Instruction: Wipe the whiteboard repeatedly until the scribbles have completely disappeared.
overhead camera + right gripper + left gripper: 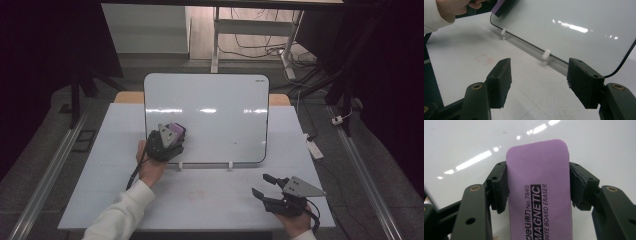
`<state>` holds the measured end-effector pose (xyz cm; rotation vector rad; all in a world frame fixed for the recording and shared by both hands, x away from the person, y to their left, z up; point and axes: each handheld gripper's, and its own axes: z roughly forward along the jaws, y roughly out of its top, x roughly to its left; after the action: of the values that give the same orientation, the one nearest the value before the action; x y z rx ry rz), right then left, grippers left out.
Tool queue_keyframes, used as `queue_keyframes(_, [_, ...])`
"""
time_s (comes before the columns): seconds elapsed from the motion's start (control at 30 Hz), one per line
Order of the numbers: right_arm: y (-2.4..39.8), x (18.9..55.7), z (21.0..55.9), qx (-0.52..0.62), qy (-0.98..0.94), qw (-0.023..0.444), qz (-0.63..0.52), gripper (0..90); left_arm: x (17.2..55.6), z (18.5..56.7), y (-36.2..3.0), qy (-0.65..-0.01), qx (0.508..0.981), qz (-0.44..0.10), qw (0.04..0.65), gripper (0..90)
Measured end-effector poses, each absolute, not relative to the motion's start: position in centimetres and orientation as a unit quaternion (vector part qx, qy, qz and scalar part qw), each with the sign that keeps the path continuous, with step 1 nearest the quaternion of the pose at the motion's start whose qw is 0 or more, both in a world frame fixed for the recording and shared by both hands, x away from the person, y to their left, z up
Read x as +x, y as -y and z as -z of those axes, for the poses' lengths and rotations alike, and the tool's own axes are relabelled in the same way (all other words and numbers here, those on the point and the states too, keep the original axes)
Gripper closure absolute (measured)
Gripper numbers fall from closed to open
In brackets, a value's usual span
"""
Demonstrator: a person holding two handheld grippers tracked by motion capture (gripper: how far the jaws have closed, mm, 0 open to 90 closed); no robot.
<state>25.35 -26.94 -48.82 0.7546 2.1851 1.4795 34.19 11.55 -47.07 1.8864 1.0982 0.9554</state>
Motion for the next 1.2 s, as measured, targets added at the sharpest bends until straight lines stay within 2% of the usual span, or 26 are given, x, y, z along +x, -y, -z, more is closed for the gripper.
queue_keyframes(0.4, [26.8, 25.4, 48.8, 0.268, -0.782, 0.196, -0.528, 35.6, 34.8, 47.1, -6.8, -0.398, 0.752, -0.356, 0.387, 39.3])
queue_keyframes(0.83, [27.1, 25.2, 48.8, 0.269, -0.778, 0.195, -0.533, 35.6, 36.3, 47.3, 4.4, -0.325, 0.785, -0.313, 0.424, 39.3])
queue_keyframes(1.03, [27.4, 25.0, 48.7, 0.27, -0.777, 0.196, -0.534, 35.6, 36.8, 47.5, 6.2, -0.32, 0.785, -0.289, 0.446, 39.3])
queue_keyframes(1.2, [27.4, 24.9, 48.8, 0.272, -0.777, 0.196, -0.532, 35.5, 36.7, 47.5, 6.1, -0.314, 0.787, -0.286, 0.448, 39.3])
